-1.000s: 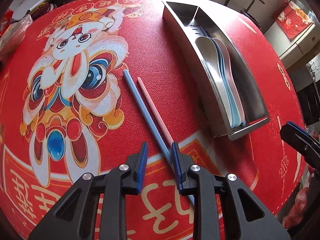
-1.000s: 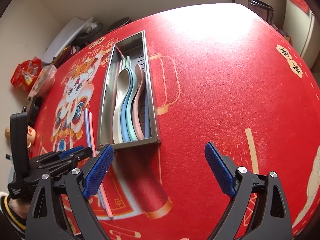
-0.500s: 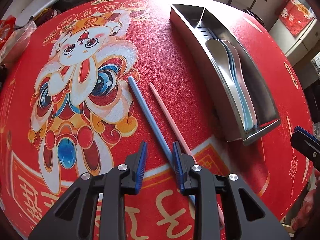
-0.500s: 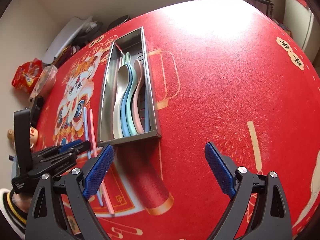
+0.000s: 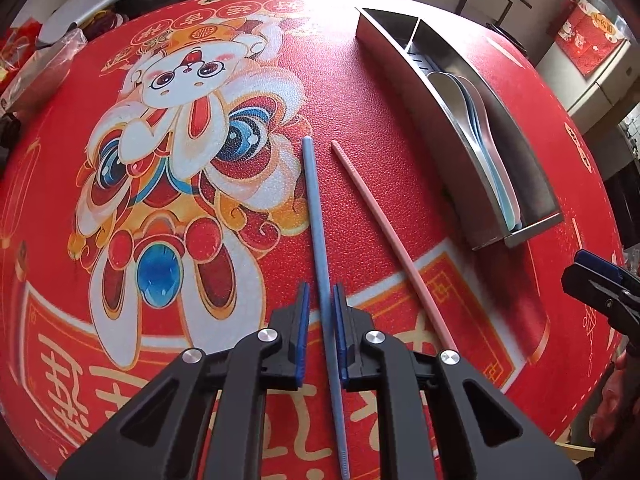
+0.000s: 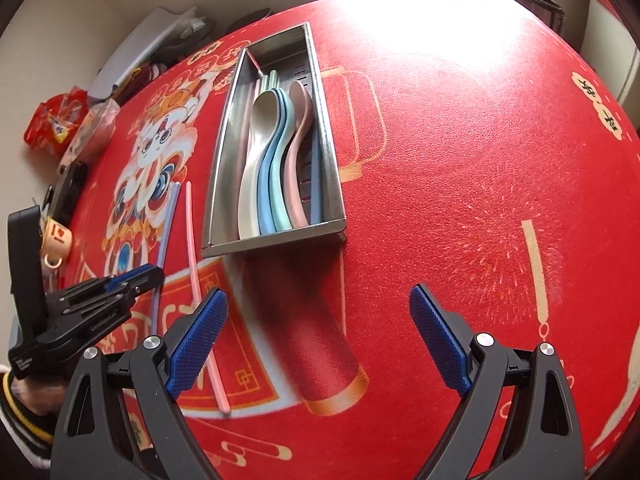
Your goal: Organize utensils
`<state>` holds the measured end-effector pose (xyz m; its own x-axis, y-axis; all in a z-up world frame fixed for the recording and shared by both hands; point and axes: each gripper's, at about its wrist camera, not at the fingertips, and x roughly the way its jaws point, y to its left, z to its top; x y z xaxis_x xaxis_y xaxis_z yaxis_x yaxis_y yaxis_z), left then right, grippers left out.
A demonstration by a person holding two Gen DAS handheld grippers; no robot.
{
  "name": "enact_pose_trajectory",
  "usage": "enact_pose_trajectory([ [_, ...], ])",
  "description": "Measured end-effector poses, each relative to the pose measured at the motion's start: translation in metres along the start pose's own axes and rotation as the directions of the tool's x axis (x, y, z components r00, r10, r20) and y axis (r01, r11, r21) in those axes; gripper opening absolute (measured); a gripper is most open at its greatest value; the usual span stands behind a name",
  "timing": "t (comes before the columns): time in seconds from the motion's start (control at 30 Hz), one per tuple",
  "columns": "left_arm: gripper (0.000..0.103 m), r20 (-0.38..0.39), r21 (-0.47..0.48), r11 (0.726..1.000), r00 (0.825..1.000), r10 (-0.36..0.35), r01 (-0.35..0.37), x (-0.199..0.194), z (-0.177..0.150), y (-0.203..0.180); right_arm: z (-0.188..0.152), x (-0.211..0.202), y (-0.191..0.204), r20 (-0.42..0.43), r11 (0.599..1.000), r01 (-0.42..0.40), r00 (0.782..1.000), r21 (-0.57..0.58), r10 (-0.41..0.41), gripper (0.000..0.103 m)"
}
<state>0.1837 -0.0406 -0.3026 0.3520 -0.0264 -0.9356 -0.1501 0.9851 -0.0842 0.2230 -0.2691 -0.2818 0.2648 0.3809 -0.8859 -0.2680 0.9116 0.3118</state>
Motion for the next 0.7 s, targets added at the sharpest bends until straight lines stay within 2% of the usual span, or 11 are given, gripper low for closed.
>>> enact_pose_trajectory([
  [0.53, 0.013, 0.042, 0.009, 1.0, 0.999, -0.028, 0.028, -0.008, -0.013, 0.001, -0.012, 0.0, 0.015, -0.025, 0.995, 0.093, 0.995, -0.032, -0.094, 0.089],
  [0.7, 0.008, 0.042, -0.012, 0.998, 0.997, -0.068, 0.069, -0.009, -0.013, 0.009, -0.014, 0.0, 0.023, -0.022, 0.994, 0.095, 0.995, -0.062, -0.096, 0.089],
])
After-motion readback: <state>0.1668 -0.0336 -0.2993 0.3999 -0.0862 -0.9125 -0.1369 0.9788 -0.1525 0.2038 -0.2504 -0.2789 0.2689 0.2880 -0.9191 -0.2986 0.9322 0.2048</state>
